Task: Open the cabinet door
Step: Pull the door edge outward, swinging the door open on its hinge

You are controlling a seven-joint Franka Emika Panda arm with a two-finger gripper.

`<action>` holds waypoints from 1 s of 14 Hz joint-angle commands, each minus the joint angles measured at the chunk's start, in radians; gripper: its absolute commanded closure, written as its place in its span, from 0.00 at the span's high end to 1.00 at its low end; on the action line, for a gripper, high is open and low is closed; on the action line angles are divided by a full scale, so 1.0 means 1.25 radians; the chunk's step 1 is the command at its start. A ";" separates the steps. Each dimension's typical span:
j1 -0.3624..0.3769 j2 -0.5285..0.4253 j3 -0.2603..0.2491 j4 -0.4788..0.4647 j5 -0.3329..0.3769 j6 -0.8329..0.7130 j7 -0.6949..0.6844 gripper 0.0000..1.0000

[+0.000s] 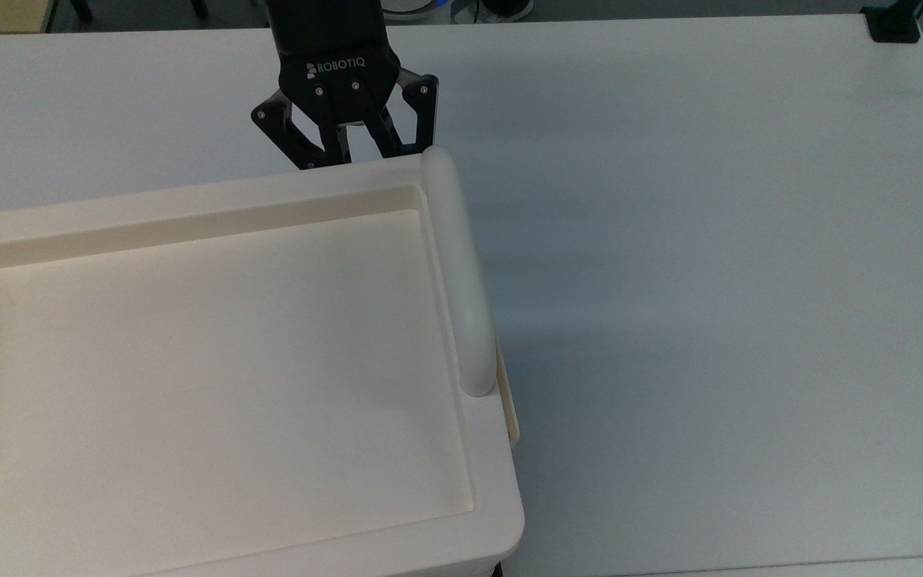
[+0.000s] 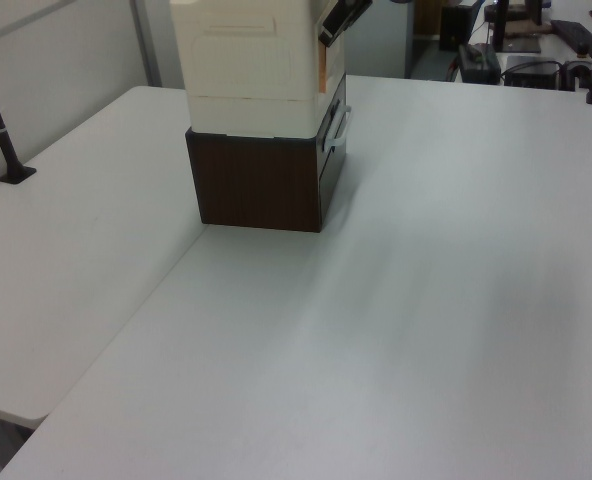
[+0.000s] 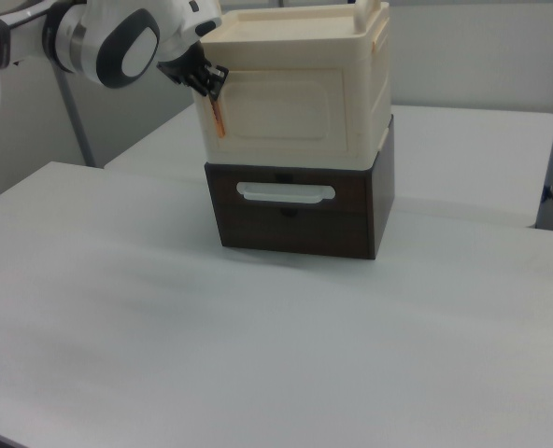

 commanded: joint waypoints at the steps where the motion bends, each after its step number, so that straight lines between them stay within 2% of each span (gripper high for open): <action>1: -0.035 -0.037 -0.002 -0.012 0.001 -0.125 -0.022 0.00; 5: -0.064 -0.051 -0.002 -0.012 0.001 -0.206 -0.029 0.00; 7: -0.080 -0.056 -0.002 -0.012 0.001 -0.238 -0.029 0.03; 8: -0.092 -0.065 -0.002 -0.013 0.003 -0.255 -0.029 0.10; 9: -0.111 -0.079 -0.002 -0.022 0.003 -0.292 -0.030 0.26; 10: -0.124 -0.096 -0.002 -0.024 0.003 -0.315 -0.031 0.31; 11: -0.142 -0.108 -0.003 -0.024 0.003 -0.344 -0.031 0.44; 13: -0.178 -0.134 -0.012 -0.023 0.001 -0.441 -0.097 0.81; 14: -0.189 -0.140 -0.017 -0.023 0.001 -0.483 -0.125 0.89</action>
